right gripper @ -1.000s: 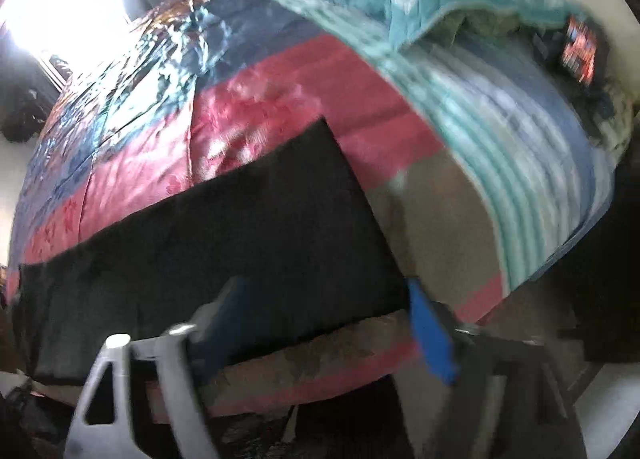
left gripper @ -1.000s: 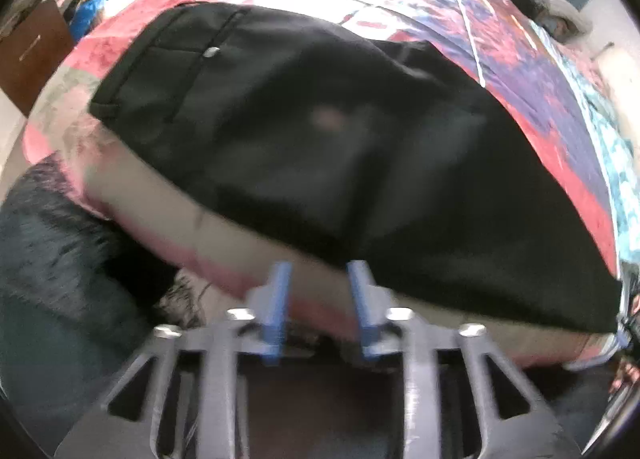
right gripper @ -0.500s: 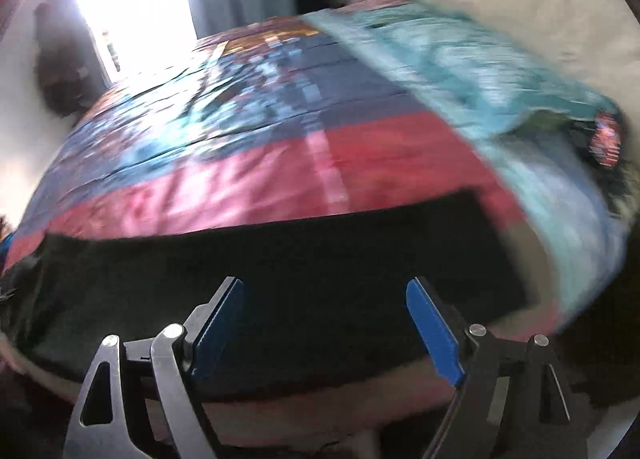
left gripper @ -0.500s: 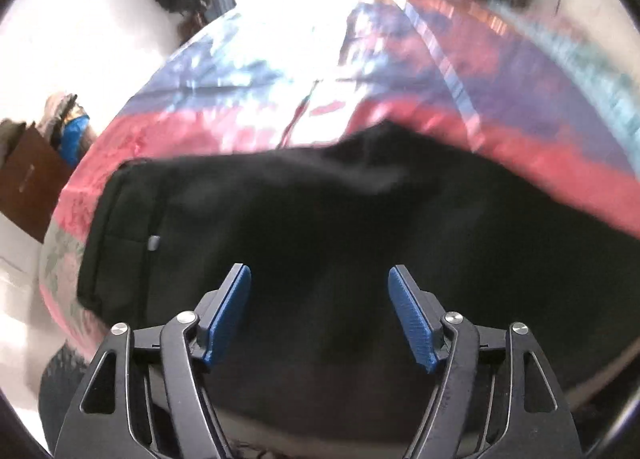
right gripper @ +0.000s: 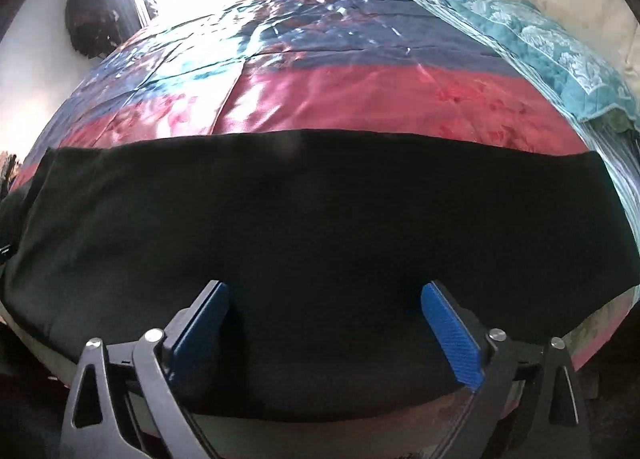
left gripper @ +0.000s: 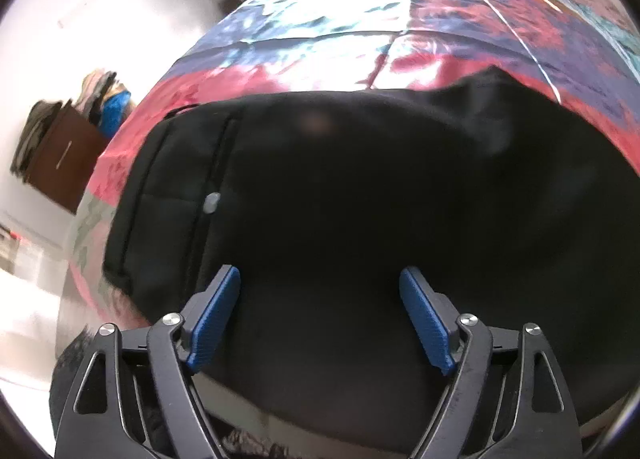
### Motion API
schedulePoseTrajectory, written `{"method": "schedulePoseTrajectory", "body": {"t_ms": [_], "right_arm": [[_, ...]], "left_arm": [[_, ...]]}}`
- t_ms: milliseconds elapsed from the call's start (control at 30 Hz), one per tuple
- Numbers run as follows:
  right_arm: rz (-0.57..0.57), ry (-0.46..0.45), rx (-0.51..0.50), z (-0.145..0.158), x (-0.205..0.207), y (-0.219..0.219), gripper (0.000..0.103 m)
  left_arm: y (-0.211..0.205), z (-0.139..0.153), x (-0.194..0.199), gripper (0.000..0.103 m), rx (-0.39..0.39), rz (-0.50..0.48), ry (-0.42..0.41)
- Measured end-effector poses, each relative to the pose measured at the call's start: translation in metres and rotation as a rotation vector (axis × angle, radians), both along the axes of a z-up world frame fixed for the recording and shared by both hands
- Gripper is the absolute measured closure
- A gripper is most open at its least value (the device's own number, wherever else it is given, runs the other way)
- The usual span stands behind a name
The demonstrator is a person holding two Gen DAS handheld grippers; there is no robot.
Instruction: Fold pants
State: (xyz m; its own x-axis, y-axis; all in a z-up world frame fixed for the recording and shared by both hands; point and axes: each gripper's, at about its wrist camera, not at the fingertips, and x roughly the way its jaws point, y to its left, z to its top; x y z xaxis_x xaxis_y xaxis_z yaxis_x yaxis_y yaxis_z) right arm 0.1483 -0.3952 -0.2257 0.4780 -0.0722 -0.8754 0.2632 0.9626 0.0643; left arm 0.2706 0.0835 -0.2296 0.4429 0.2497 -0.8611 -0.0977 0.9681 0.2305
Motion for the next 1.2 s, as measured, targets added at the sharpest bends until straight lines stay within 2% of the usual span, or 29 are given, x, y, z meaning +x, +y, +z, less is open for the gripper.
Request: {"method": "schedulePoseTrajectory", "body": {"t_ms": [67,133,200,267,333,400,433,467,533,600,700,733,767,867,967,1033,1100,1167,1200], "right_arm": [[-0.004,-0.007,-0.006,-0.002,-0.001,0.001,0.003],[-0.007,-0.011,-0.007,-0.002,0.0,0.0,0.002],[-0.013,-0.013,-0.004,-0.003,0.0,-0.001,0.0],[-0.019,-0.013,0.001,-0.004,0.002,-0.002,0.0],[-0.023,-0.014,0.0,-0.004,0.002,-0.002,0.0],[-0.025,-0.014,-0.002,-0.004,0.002,-0.002,0.0],[-0.025,-0.015,-0.001,-0.004,0.003,-0.002,0.0],[-0.024,-0.016,-0.001,-0.005,0.002,-0.002,0.0],[-0.021,-0.02,-0.004,-0.005,0.002,-0.002,0.0],[-0.019,-0.027,-0.007,-0.006,0.001,-0.001,0.0],[-0.022,-0.03,-0.009,-0.007,0.001,-0.001,0.0],[-0.024,-0.031,-0.009,-0.007,0.001,-0.001,0.0],[-0.026,-0.032,-0.009,-0.008,0.001,0.0,0.0],[-0.029,-0.042,-0.01,-0.008,0.0,0.001,0.0],[-0.032,-0.049,-0.012,-0.009,-0.001,0.001,0.0],[-0.034,-0.05,-0.009,-0.009,-0.001,0.0,0.0],[-0.033,-0.049,-0.008,-0.009,0.0,0.0,0.0],[-0.034,-0.05,-0.008,-0.009,0.0,0.0,0.0],[-0.034,-0.052,-0.01,-0.009,0.0,0.001,0.0]], "left_arm": [[-0.004,0.016,-0.008,0.021,-0.044,0.004,-0.046],[-0.014,0.034,-0.013,0.018,-0.087,-0.033,-0.103],[-0.033,0.047,-0.011,0.012,-0.134,-0.108,-0.132],[-0.058,0.047,-0.008,0.01,-0.178,-0.213,-0.106],[-0.085,0.034,-0.009,0.01,-0.16,-0.331,-0.052],[-0.109,0.007,-0.015,0.01,-0.065,-0.414,0.019],[-0.111,-0.006,-0.016,0.01,-0.03,-0.419,0.056],[-0.108,-0.016,-0.018,0.01,-0.031,-0.406,0.083],[-0.086,-0.016,-0.021,0.007,-0.111,-0.323,0.072],[-0.068,-0.014,-0.021,0.006,-0.124,-0.258,0.087],[-0.058,-0.009,-0.022,0.007,-0.096,-0.237,0.095],[-0.056,-0.003,-0.021,0.01,-0.074,-0.227,0.092],[-0.056,0.002,-0.02,0.013,-0.069,-0.225,0.081],[-0.05,0.025,-0.008,0.013,-0.093,-0.225,-0.001],[-0.04,0.029,0.032,0.011,-0.076,-0.191,-0.042],[-0.025,0.015,0.055,0.011,-0.036,-0.158,-0.03],[-0.007,-0.01,0.078,0.01,0.017,-0.103,0.018],[0.007,-0.018,0.084,0.0,0.047,-0.082,-0.005],[0.012,-0.02,0.088,0.0,0.087,-0.072,-0.02]]}}
